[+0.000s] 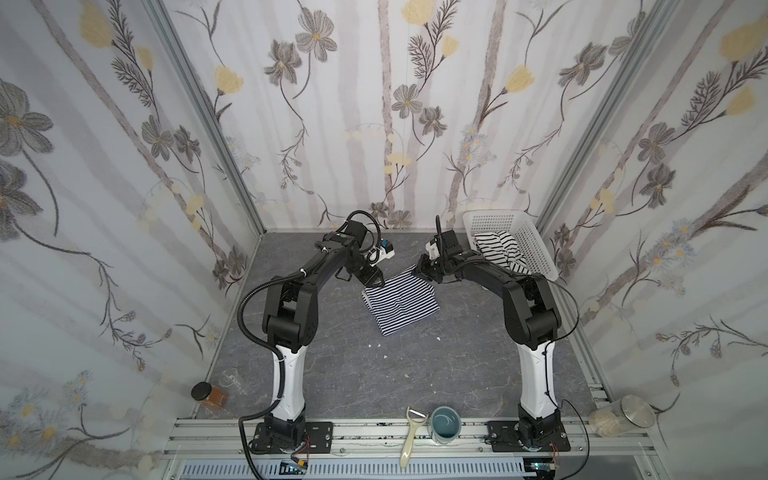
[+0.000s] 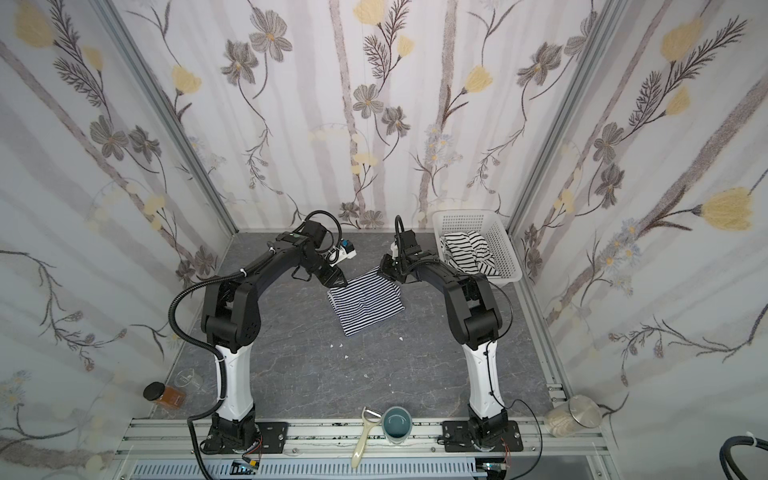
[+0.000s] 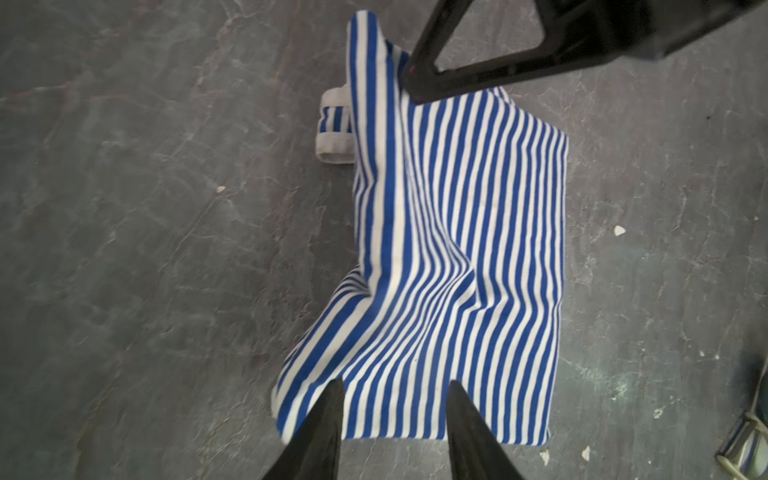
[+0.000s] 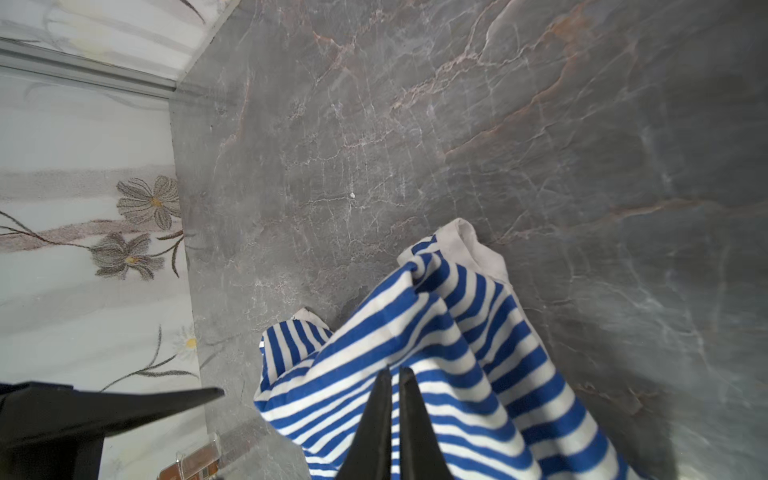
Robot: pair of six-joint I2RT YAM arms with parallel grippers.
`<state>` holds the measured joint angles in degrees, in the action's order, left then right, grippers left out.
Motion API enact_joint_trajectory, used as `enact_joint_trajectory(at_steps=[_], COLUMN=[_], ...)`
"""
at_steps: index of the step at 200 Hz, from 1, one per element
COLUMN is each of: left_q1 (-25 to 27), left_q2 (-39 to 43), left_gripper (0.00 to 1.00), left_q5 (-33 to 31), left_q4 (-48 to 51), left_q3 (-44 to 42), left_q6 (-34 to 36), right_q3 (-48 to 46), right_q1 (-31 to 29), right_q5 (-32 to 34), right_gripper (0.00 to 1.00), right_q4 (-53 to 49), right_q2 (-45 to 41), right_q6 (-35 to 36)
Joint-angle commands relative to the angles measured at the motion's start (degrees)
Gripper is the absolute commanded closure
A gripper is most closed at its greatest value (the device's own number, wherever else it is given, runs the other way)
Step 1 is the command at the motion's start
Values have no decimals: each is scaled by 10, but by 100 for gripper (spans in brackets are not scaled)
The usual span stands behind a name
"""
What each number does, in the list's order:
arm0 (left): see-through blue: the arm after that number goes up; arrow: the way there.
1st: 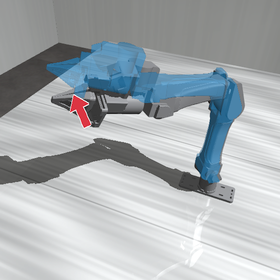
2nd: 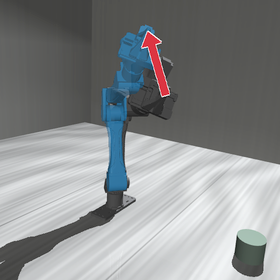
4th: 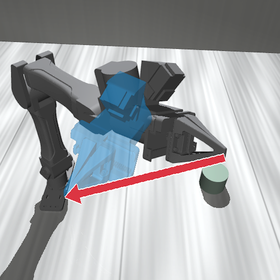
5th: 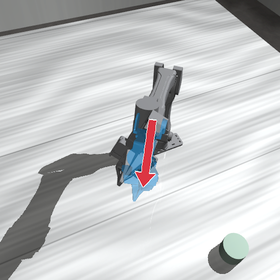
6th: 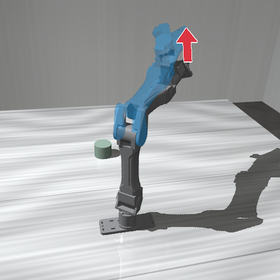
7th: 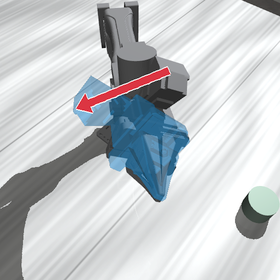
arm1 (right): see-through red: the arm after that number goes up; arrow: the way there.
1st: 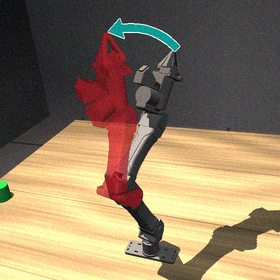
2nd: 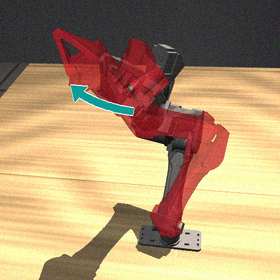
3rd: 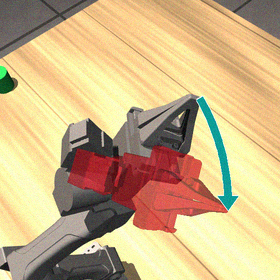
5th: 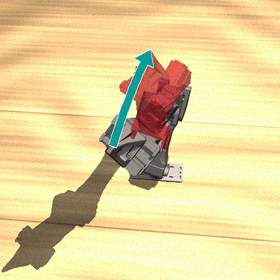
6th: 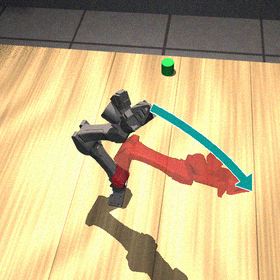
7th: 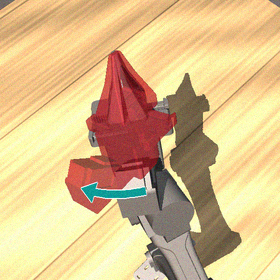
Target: Fold and stack the tank tops
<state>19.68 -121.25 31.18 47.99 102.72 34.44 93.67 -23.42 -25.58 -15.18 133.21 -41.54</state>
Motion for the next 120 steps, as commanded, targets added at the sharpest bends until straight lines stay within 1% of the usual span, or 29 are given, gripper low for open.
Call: enact_joint_trajectory(at_steps=[1, 20, 32, 74, 85, 120], left_q1=[6, 6, 5, -1, -4, -6], left_q2=[-24, -40, -46, -44, -37, -9], left_gripper=[59, 60, 60, 61, 61, 66], left_q5=[14, 13, 1, -84, -103, -197], left_q4=[-21, -35, -50, -86, -92, -128], left_q3=[2, -1, -9, -59, -81, -164], left_q6=[-9, -16, -22, -38, -39, -43], right_q3=[14, 19, 23, 30, 30, 30], right_q1=[-3, -5, -2, 11, 12, 14], right_q5=[0, 2, 7, 26, 33, 57], right_gripper=[93, 93, 93, 91, 91, 91], right_q4=[18, 21, 22, 17, 12, -13], right_q2=[18, 32, 42, 67, 68, 68], right_q6=[-11, -15, -18, -30, -29, -17])
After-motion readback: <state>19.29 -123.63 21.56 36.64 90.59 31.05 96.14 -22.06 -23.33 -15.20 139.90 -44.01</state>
